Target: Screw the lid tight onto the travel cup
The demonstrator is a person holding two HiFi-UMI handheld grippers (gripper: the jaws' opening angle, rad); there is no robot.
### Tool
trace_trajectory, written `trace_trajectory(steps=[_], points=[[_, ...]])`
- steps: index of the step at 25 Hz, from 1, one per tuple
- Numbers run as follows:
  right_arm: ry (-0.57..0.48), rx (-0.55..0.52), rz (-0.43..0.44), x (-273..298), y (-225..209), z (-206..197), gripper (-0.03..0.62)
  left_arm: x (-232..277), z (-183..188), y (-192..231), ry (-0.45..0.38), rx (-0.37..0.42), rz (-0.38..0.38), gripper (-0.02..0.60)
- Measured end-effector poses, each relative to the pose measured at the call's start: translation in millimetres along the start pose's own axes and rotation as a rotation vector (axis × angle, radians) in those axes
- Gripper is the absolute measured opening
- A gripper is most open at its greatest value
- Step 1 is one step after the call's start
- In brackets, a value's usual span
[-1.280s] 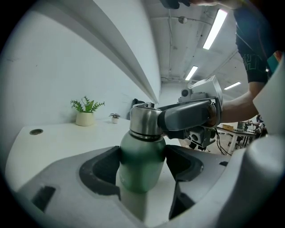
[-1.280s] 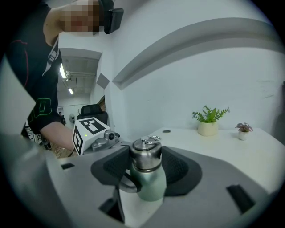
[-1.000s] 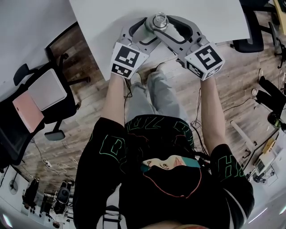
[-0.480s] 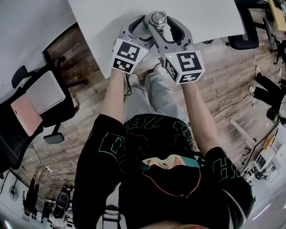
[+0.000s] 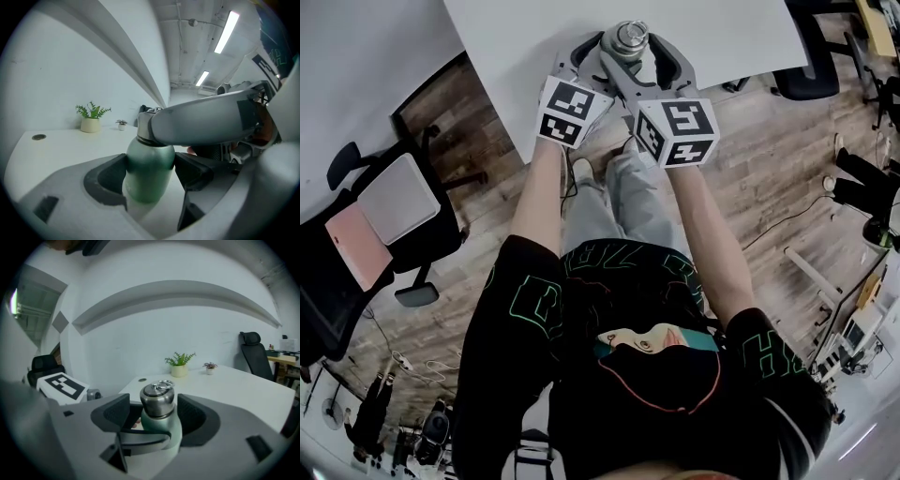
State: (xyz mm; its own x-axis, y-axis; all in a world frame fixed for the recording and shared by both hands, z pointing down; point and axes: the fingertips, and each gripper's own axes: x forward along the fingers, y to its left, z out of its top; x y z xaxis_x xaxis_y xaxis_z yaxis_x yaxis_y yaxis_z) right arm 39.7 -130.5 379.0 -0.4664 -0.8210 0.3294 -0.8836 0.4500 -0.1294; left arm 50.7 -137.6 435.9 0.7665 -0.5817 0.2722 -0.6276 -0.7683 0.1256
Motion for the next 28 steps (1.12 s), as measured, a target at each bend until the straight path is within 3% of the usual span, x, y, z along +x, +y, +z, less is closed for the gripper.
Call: trace_trajectory(steps=[5, 13, 21, 28], points=[[-0.016, -0.104, 0.138, -11.2, -0.6, 6.6, 0.302, -0.4, 0.3, 0.8, 0.004, -0.002, -0.002, 0.337], [0.046, -0.315, 0.397, -13.0, -2.8, 6.6, 0.288, 2.4, 1.6, 0.5, -0.001, -0.01, 0.001, 0.337], [0.072, -0.311, 0.648, -6.0, 0.5, 4.4, 0.274, 0.9, -0.1, 1.0, 0.0, -0.021, 0.008, 0.337], [0.059, -0.344, 0.764, 1.4, 7.0, 8.0, 0.233, -3.8, -1.1, 4.1, -0.023, -0.039, 0.013, 0.339]])
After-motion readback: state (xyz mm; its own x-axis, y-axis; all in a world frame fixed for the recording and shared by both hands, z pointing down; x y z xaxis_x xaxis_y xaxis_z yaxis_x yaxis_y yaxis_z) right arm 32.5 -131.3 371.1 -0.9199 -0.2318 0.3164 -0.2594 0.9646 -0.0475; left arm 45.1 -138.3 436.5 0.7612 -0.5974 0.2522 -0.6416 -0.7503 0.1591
